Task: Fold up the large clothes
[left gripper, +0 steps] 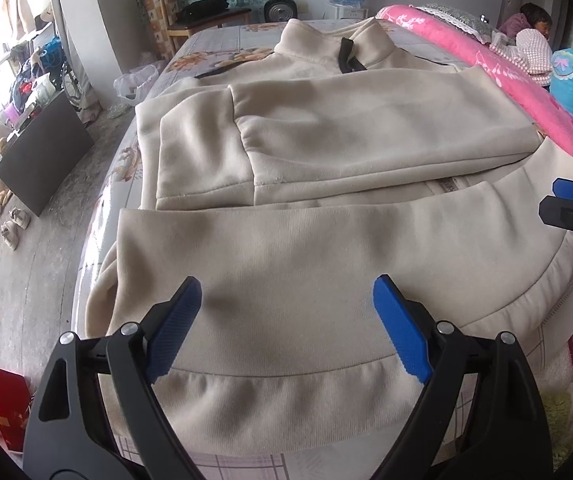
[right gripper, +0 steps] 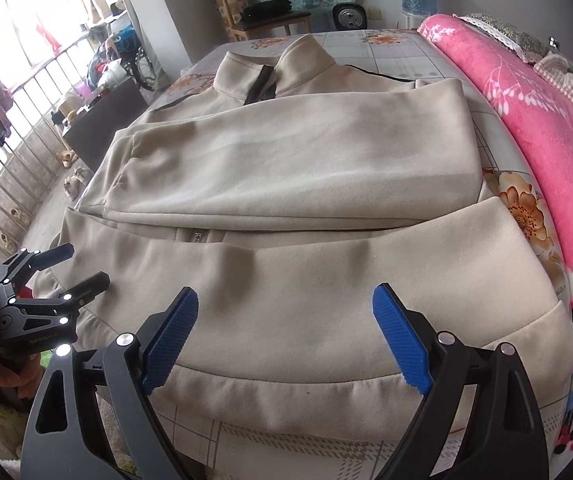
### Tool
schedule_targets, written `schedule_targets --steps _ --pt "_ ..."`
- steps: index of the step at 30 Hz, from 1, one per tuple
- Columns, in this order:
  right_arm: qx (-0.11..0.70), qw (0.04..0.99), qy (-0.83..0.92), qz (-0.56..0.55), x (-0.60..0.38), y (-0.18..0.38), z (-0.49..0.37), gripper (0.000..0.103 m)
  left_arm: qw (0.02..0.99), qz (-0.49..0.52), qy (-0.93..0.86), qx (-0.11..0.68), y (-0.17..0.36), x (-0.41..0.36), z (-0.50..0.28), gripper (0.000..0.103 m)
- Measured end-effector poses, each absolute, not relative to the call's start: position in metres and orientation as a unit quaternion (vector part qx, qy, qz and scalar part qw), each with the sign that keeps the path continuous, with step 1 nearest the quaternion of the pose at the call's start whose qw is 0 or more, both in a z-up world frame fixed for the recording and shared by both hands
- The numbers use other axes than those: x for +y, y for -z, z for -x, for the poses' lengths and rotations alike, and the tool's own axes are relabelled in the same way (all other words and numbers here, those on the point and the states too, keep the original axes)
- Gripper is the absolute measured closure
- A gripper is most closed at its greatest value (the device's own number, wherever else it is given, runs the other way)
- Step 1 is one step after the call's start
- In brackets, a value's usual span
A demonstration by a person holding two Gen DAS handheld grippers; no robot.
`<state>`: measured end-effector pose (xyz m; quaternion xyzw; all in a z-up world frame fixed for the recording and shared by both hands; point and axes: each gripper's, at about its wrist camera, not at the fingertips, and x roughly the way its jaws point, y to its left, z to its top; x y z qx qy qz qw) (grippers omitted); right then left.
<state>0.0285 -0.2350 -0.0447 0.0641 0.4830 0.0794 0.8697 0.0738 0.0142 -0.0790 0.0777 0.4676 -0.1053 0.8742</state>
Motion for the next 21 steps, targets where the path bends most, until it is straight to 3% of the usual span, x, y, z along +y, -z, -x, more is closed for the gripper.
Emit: schedule_targets --steps 21 --pt "0.491 0.865 -0.082 -0.064 -0.2336 0.0510 -0.0247 0.016 0.877 -0.065 0.099 0.465 0.0797 0.0189 -0.0721 0.016"
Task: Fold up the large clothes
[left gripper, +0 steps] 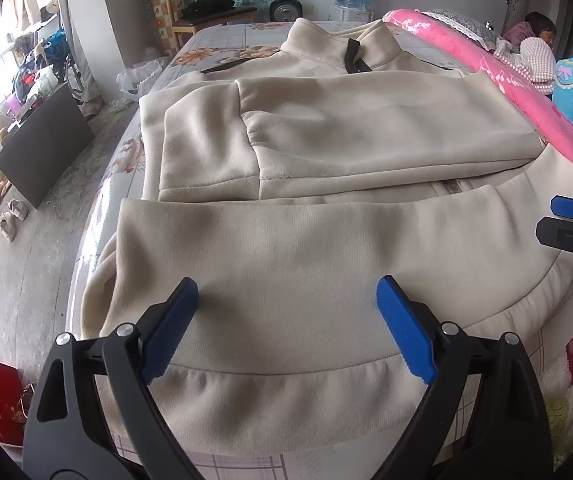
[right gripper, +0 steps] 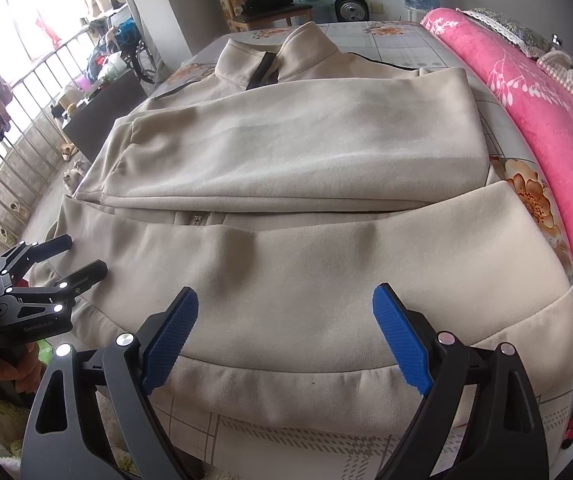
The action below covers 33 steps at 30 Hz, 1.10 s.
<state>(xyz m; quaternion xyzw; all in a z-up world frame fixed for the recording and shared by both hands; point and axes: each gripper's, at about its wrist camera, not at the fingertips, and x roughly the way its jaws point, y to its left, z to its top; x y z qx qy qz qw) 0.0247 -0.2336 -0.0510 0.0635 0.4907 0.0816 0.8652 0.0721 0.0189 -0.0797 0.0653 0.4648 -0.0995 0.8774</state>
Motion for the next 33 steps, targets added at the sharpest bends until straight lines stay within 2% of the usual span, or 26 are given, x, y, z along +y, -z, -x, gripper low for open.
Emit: schedule_targets --steps 7,13,21,28,29,30,33 --pt "0.470 0.873 -0.100 -0.084 -0.255 0.024 -0.033 0.016 0.898 -0.092 0.088 0.421 0.032 0.024 -0.077 0.016" --pt "0.444 0.885 -0.109 -0.095 -0.282 -0.010 -0.068 0.016 0.916 -0.097 0.091 0.377 -0.022 0.020 -0.115 0.016" --pt "0.421 0.891 -0.122 -0.118 -0.306 -0.052 -0.154 0.016 0.918 -0.038 0.113 0.378 -0.058 -0.005 -0.223 0.016" --pt "0.457 0.872 -0.135 -0.109 -0.291 -0.043 -0.290 0.016 0.901 -0.005 0.099 0.422 -0.038 -0.044 -0.347 0.016" --pt "0.467 0.866 -0.135 -0.114 -0.289 -0.036 -0.312 0.016 0.898 -0.002 0.095 0.431 -0.031 -0.048 -0.361 0.019" --pt "0.475 0.863 -0.131 -0.114 -0.285 -0.030 -0.329 0.016 0.893 -0.001 0.090 0.440 -0.024 -0.053 -0.377 0.029" --pt "0.499 0.852 -0.117 -0.102 -0.273 -0.009 -0.377 0.016 0.876 -0.005 0.092 0.474 0.003 -0.064 -0.414 0.038"
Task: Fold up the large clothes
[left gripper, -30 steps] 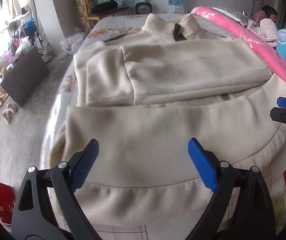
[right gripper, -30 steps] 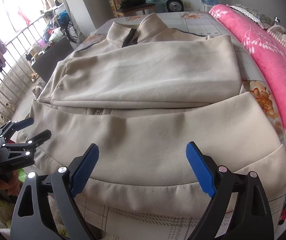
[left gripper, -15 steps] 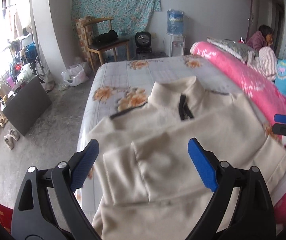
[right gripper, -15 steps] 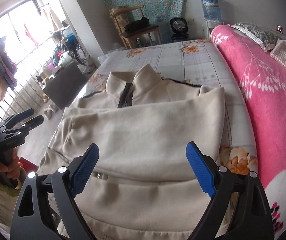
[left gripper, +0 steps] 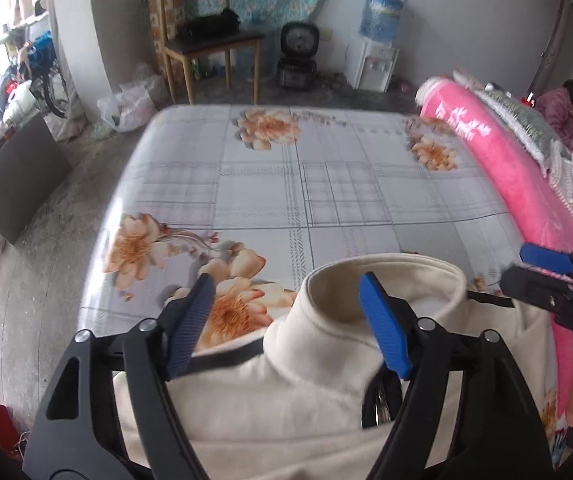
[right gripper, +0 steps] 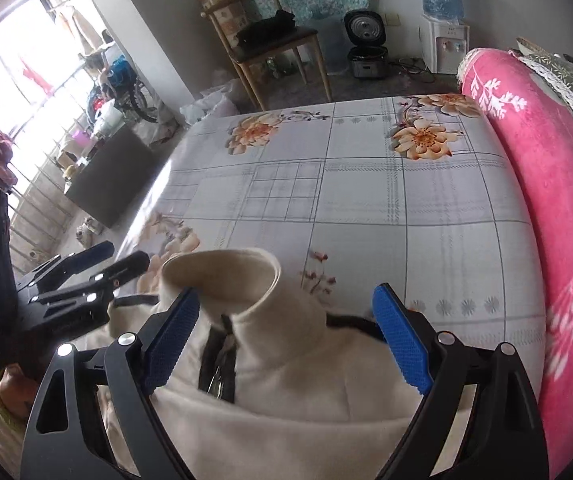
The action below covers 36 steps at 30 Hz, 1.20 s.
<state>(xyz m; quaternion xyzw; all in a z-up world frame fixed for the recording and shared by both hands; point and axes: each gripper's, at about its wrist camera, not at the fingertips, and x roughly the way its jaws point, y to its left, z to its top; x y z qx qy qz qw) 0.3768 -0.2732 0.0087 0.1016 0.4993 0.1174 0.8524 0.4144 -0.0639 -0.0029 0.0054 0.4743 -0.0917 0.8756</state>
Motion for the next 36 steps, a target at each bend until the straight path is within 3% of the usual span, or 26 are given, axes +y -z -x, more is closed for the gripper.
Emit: schedule_targets --steps 2,4,6,8,9,11,17,24,25,26,27,29,32,36 --pt "0.526 0.838 -0.106 -0.100 -0.268 0.013 -0.403 0.017 0.864 -0.012 0.085 0.497 0.025 -0.068 -0.432 0.048" --pt "0.548 0.824 -0.102 -0.096 -0.266 0.031 -0.418 0.026 0.853 -0.012 0.089 0.514 0.044 -0.069 -0.441 0.063" --pt "0.565 0.814 -0.102 -0.090 -0.265 0.046 -0.420 0.045 0.846 -0.001 0.107 0.522 0.052 -0.068 -0.440 0.090" --pt "0.558 0.811 -0.137 -0.108 -0.266 0.043 -0.408 0.081 0.853 0.001 0.133 0.505 0.046 -0.067 -0.428 0.095" --pt "0.547 0.817 -0.146 -0.105 -0.266 0.036 -0.400 0.091 0.859 -0.008 0.146 0.491 0.038 -0.069 -0.419 0.097" --pt "0.520 0.835 -0.157 -0.081 -0.266 0.016 -0.376 0.096 0.868 -0.032 0.169 0.466 0.021 -0.072 -0.397 0.098" --pt "0.476 0.859 -0.186 -0.015 -0.267 -0.011 -0.289 0.096 0.875 -0.071 0.216 0.426 -0.011 -0.065 -0.319 0.099" --pt "0.511 0.836 -0.187 0.064 -0.257 0.029 -0.225 0.095 0.862 -0.172 0.203 0.432 0.041 -0.080 -0.252 0.099" --pt "0.502 0.841 -0.196 0.056 -0.259 0.020 -0.216 0.093 0.862 -0.193 0.196 0.427 0.048 -0.083 -0.246 0.099" --pt "0.483 0.849 -0.212 0.043 -0.261 0.005 -0.206 0.083 0.863 -0.206 0.193 0.420 0.051 -0.085 -0.240 0.099" --pt "0.461 0.857 -0.227 0.031 -0.262 -0.010 -0.200 0.066 0.864 -0.218 0.194 0.411 0.052 -0.087 -0.235 0.098" --pt "0.412 0.879 -0.240 0.010 -0.263 -0.043 -0.196 0.053 0.864 -0.233 0.194 0.401 0.052 -0.089 -0.231 0.098" --pt "0.401 0.883 -0.242 -0.022 -0.255 -0.058 -0.225 0.053 0.865 -0.223 0.198 0.404 0.051 -0.086 -0.234 0.098" --pt "0.460 0.855 -0.234 -0.048 -0.228 -0.013 -0.279 0.056 0.868 -0.168 0.217 0.414 0.048 -0.073 -0.239 0.095"
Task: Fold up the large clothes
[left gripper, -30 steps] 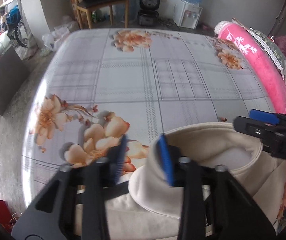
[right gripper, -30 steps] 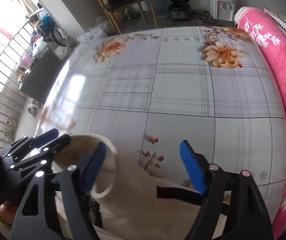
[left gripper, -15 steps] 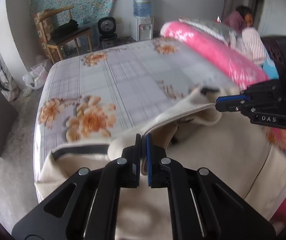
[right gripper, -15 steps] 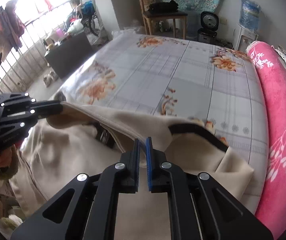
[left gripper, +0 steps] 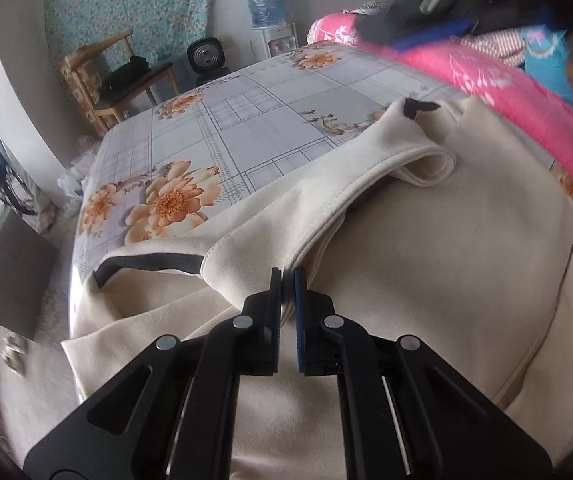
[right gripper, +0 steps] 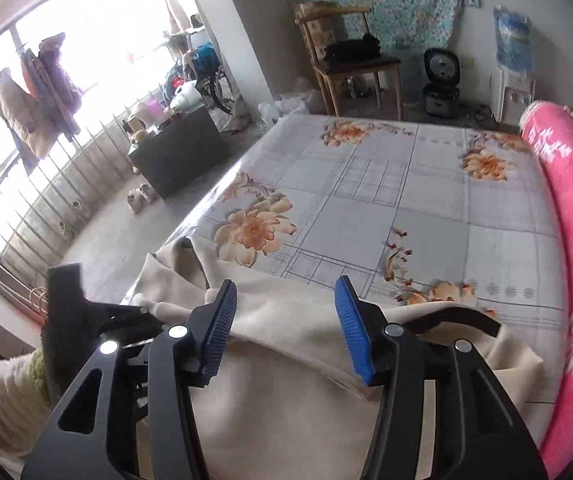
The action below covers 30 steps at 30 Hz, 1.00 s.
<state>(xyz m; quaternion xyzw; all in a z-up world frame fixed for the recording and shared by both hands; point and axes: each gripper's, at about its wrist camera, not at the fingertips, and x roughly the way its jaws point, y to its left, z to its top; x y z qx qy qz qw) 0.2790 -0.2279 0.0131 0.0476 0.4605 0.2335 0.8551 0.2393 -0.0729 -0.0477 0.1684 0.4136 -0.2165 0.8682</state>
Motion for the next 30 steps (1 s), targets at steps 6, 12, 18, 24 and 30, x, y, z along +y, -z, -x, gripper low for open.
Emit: schedule_targets --steps 6,12,18,24,30 --pt "0.536 0.814 -0.211 -0.068 -0.220 0.052 -0.273 0.065 0.857 -0.028 0.260 0.443 0.033 -0.024 -0.238 0.092" --pt "0.503 0.840 -0.199 -0.045 -0.216 0.058 -0.247 0.065 0.867 0.097 0.271 0.406 0.006 0.002 -0.251 0.086" --pt "0.512 0.837 -0.185 -0.048 -0.221 0.048 -0.242 0.066 0.853 -0.004 0.213 0.477 0.054 -0.060 -0.292 0.081" --pt "0.456 0.866 -0.195 -0.069 -0.222 0.002 -0.258 0.079 0.850 0.038 0.218 0.479 0.072 -0.043 -0.289 0.082" --pt "0.508 0.829 -0.223 -0.068 -0.192 0.057 -0.284 0.092 0.847 0.074 0.223 0.477 0.077 -0.028 -0.290 0.086"
